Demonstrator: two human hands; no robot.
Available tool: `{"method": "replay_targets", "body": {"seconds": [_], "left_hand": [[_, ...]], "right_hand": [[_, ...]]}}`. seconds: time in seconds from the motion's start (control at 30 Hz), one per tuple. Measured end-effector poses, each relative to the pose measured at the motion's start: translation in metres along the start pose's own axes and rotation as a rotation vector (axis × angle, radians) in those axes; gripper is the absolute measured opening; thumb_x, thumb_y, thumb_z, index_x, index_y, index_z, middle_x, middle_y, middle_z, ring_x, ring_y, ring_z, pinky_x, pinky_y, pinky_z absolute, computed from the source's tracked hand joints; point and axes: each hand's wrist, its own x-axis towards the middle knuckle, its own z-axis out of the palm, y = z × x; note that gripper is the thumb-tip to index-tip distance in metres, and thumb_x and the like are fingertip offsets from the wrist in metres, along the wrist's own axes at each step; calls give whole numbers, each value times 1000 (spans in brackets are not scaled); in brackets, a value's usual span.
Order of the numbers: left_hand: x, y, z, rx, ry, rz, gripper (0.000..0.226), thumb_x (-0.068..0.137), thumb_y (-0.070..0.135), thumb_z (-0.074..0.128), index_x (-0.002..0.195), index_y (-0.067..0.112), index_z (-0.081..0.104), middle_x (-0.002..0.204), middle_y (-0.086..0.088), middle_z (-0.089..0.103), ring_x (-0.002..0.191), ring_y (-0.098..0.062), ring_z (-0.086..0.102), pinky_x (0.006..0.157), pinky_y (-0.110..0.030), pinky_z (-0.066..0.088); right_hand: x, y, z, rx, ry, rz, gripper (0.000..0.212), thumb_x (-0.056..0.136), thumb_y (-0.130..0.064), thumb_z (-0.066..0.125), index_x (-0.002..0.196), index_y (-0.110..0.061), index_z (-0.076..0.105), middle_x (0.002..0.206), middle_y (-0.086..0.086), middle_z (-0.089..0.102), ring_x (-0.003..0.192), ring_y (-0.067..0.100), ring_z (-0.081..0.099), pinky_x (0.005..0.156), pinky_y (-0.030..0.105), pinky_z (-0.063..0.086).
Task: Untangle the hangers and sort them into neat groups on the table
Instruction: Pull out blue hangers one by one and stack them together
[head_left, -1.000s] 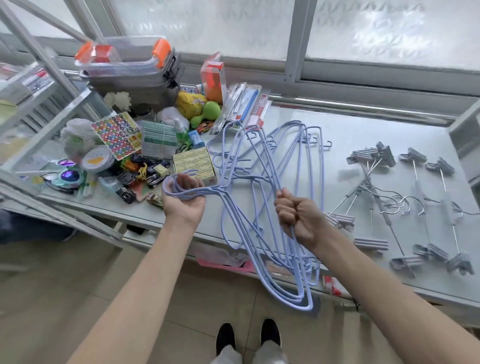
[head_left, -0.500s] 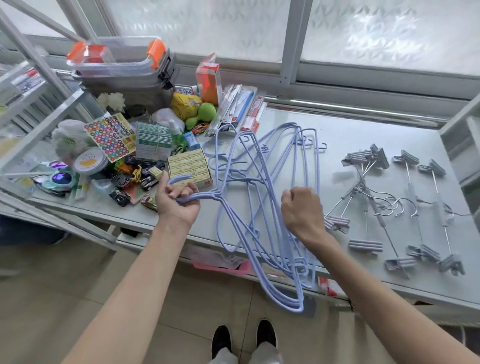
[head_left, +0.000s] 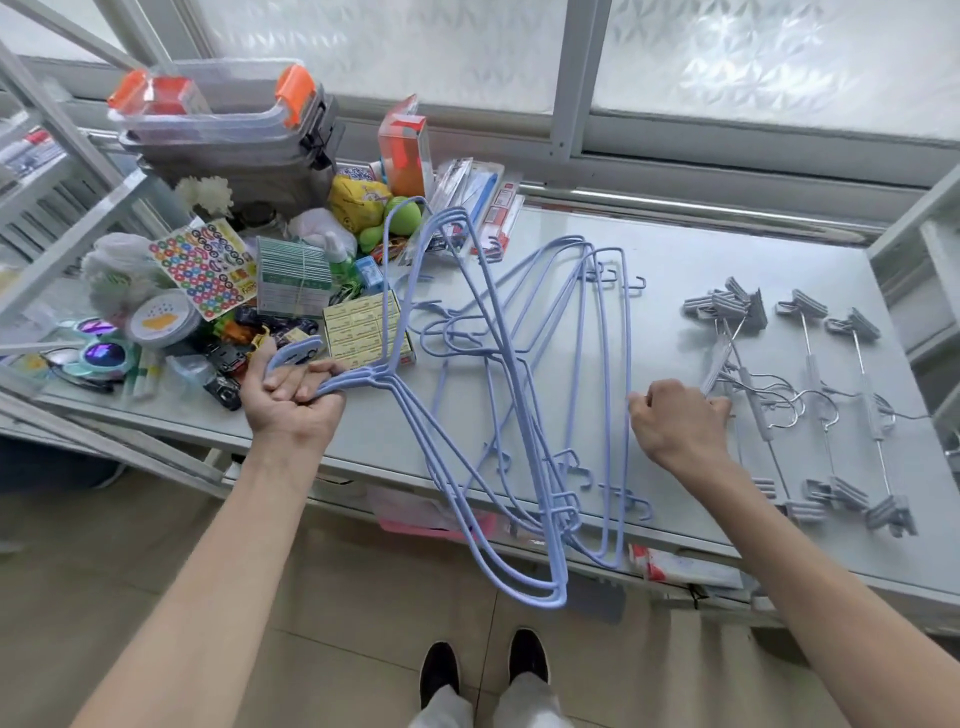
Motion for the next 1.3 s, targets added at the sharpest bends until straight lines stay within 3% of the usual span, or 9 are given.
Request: {"method": "replay_targets", "body": {"seconds": [0.13, 0.27, 0.37, 0.43, 0.57, 0.73, 0.93, 1.13, 1.3], "left_hand": [[-5, 15, 3, 4, 4, 24, 61, 85, 20, 61, 32, 19, 30, 24, 7, 26, 23, -10, 21, 50, -18, 39], [-10, 32, -4, -16, 13, 15, 62, 89, 21, 60, 34, 19, 30, 25, 7, 26, 25, -9, 21, 52, -18, 38], [-12, 45, -13, -60, 10, -6, 66, 95, 23, 54, 34, 19, 30, 24, 6, 26, 24, -9, 22, 55, -18, 37], [-12, 52, -17, -94, 1, -13, 67, 97, 24, 51, 34, 19, 31, 24, 6, 26, 24, -10, 23, 57, -19, 37], [-11, 56, -20, -134, -6, -9, 68, 100, 26, 46, 33, 18, 31, 25, 6, 26, 24, -10, 23, 57, -18, 38], [-15, 42, -19, -157, 35, 42, 70, 98, 25, 49, 31, 18, 30, 23, 7, 24, 22, -10, 21, 51, -17, 39], [-12, 14, -21, -93, 14, 22, 68, 95, 27, 56, 32, 17, 32, 24, 7, 25, 22, -9, 22, 52, -20, 40], [-3, -11, -26, -67, 69, 12, 66, 94, 28, 54, 32, 19, 33, 24, 8, 26, 22, -9, 23, 55, -19, 37], [-1, -25, -27, -38, 98, 12, 66, 95, 30, 51, 33, 18, 36, 25, 7, 28, 23, -10, 26, 57, -20, 40]], "right_hand": [[6, -16, -5, -25, -144, 89, 34, 96, -44, 44, 94, -12, 53, 105, 15, 65, 108, 34, 60, 106, 46, 21], [12, -28, -2, 153, -145, 133, 12, 87, -17, 48, 87, -6, 51, 94, 15, 60, 102, 35, 61, 104, 42, 32], [12, -30, 3, 564, -97, 200, 23, 87, -15, 48, 79, 3, 60, 76, 14, 70, 69, 30, 70, 70, 35, 54], [10, -33, 2, 866, -67, 217, 21, 94, -12, 47, 78, 0, 56, 64, 12, 64, 42, 22, 61, 45, 27, 44], [11, -35, -12, 1438, 1, 218, 27, 101, -6, 41, 74, -11, 45, 57, 6, 37, 37, 12, 34, 37, 16, 31], [22, -28, -38, 1618, 173, 168, 31, 99, 0, 34, 74, -15, 42, 45, -5, 38, 32, 8, 29, 40, 14, 27], [32, -9, -70, 1762, 292, 199, 32, 94, 7, 30, 74, -15, 42, 55, 2, 34, 35, 8, 30, 42, 14, 24], [21, -11, -93, 1884, 176, 122, 29, 99, 1, 35, 76, -11, 47, 47, -5, 39, 39, 8, 30, 40, 17, 23], [6, -29, -85, 1852, -108, 39, 29, 101, 1, 33, 77, -10, 46, 46, -7, 39, 35, 3, 30, 36, 14, 26]]}}
